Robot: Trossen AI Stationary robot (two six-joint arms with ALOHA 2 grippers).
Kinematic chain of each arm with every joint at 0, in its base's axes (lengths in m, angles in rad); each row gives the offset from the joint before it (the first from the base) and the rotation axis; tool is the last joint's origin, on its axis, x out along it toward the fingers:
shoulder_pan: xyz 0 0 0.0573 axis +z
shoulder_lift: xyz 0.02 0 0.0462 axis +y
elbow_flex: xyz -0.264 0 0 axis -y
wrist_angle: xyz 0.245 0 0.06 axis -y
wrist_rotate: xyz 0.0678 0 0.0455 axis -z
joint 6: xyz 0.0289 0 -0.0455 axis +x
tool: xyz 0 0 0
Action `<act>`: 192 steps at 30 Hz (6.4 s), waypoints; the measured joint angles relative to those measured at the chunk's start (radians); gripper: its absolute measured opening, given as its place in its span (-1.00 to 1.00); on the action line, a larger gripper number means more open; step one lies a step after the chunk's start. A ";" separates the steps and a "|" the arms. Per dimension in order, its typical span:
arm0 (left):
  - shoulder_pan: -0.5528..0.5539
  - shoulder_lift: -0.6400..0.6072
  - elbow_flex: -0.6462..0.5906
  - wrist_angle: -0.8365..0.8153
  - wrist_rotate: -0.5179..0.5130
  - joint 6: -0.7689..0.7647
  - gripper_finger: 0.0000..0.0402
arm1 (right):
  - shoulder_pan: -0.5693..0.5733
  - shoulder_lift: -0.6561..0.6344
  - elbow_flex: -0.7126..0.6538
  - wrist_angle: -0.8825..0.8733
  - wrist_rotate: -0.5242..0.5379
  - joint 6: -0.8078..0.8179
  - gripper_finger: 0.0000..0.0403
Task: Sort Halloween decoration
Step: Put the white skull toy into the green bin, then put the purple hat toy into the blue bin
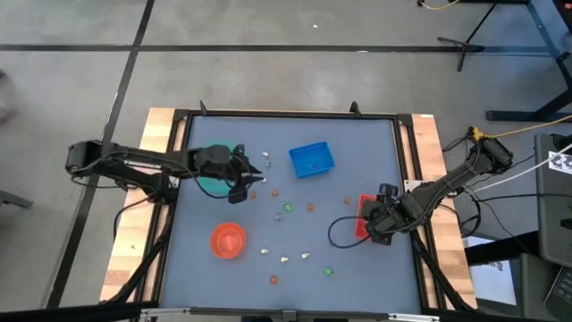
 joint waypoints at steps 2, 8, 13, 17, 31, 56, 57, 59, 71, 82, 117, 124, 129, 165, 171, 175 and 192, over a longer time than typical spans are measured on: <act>0.000 0.038 0.005 0.000 -0.001 -0.006 -0.57 | 0.000 0.000 0.000 0.000 -0.001 0.000 0.10; 0.000 0.126 0.006 0.002 -0.002 -0.040 -0.40 | 0.000 0.000 0.000 0.001 -0.001 0.000 0.10; 0.000 0.185 0.006 0.002 -0.066 -0.042 -0.29 | 0.000 0.000 0.000 0.002 -0.001 0.000 0.10; 0.000 0.236 0.006 0.005 -0.116 -0.042 -0.29 | 0.000 0.000 0.001 0.002 -0.001 0.000 0.10; 0.001 0.410 0.006 0.122 -0.128 -0.042 -0.28 | 0.000 0.000 0.001 0.003 0.001 0.000 0.10; 0.004 0.414 0.006 0.127 -0.178 -0.043 -0.28 | 0.000 0.000 0.001 0.003 0.003 0.000 0.10; 0.004 0.414 0.006 0.127 -0.181 -0.042 -0.28 | 0.000 0.000 0.001 0.003 0.003 0.000 0.10; 0.004 0.414 0.006 0.127 -0.186 -0.043 -0.28 | 0.000 0.000 0.001 0.004 0.003 0.000 0.10; 0.021 0.487 0.007 0.140 -0.185 -0.043 -0.28 | 0.000 0.000 0.001 0.008 -0.001 0.000 0.10; 0.027 0.502 0.008 0.143 -0.175 -0.045 -0.33 | 0.000 0.000 0.001 0.033 0.005 0.000 0.10; 0.027 0.500 0.005 0.178 -0.185 -0.035 -0.77 | 0.000 0.000 0.001 0.048 0.005 0.000 0.10; 0.029 0.440 0.002 0.171 -0.189 -0.036 -0.77 | 0.000 0.000 0.001 0.048 0.005 0.000 0.10; 0.029 0.353 0.003 0.168 -0.188 -0.036 -0.77 | 0.000 0.000 0.001 0.053 0.005 0.000 0.10; 0.174 -0.214 0.004 -0.700 -0.293 -0.069 -0.70 | 0.000 0.000 0.001 0.086 0.015 0.000 0.10; 0.174 -0.214 0.004 -0.700 -0.293 -0.102 -0.47 | 0.000 0.000 0.001 0.092 0.015 0.000 0.10; 0.174 -0.214 0.004 -0.700 -0.293 -0.122 -0.31 | 0.000 0.000 0.001 0.099 0.016 0.000 0.10; 0.174 -0.213 0.004 -0.694 -0.285 -0.125 -0.16 | 0.000 0.000 0.001 0.099 0.016 0.000 0.10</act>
